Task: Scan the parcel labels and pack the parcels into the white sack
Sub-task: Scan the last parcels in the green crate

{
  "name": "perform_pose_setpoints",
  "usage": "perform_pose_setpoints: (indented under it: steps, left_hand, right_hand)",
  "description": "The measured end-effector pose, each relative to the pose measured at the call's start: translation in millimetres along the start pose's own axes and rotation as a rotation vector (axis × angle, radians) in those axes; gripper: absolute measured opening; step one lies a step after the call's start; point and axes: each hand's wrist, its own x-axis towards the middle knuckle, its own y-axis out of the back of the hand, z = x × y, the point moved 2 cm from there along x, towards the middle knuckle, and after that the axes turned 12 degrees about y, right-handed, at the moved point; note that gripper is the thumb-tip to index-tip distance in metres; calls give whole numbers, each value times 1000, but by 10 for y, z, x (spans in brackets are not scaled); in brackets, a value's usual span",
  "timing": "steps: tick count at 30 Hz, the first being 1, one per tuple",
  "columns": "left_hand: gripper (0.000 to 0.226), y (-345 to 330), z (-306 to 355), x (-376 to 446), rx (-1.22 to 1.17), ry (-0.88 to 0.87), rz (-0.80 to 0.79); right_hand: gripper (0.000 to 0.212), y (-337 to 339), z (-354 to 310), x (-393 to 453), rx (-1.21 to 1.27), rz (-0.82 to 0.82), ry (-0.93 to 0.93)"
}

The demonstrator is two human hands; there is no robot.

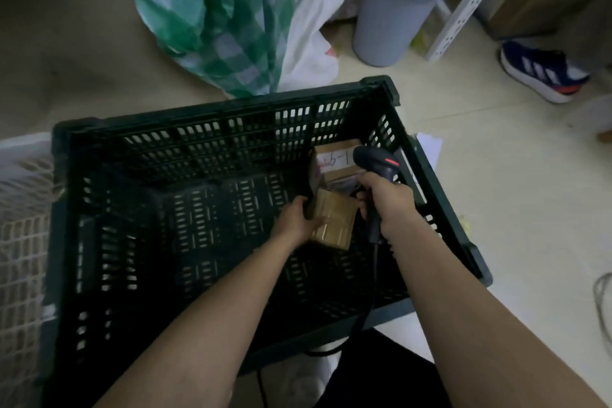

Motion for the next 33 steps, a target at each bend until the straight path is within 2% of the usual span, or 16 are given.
perform_pose_setpoints:
  steps: [3, 4, 7, 11, 13, 15, 19, 20, 25, 30, 33]
  left_hand:
    - [69, -27, -82, 139, 37, 61, -36]
    - [69, -12, -101, 169, 59, 85, -40]
    - [58, 80, -96, 227, 59, 73, 38]
    - [42, 173, -73, 199, 115, -95, 222]
    - [38, 162, -91, 191, 176, -207, 249]
    - [36, 141, -95, 146, 217, -248, 254]
    - [84, -6, -84, 67, 366, -114, 166]
    - [91, -46, -65, 54, 363, -76, 135]
    - [86, 64, -56, -54, 88, 29, 78]
    - [66, 751, -394, -551, -352, 69, 76]
    - [61, 1157, -621, -995, -559, 64, 97]
  right_hand:
    - [28, 30, 1, 32, 21, -70, -54]
    - [24, 35, 11, 32, 28, -88, -67]
    - [28, 51, 60, 60, 59, -104, -82]
    - [13, 84, 68, 58, 67, -105, -93]
    - [13, 87, 64, 45, 73, -104, -83]
    - [12, 82, 68, 29, 78, -107, -81]
    - [12, 67, 62, -11, 62, -125, -73]
    - [12, 55, 53, -20, 56, -130, -67]
    - [10, -45, -7, -93, 41, -168, -31]
    - [14, -272, -57, -370, 22, -256, 27]
    - [14, -423, -124, -646, 32, -227, 105]
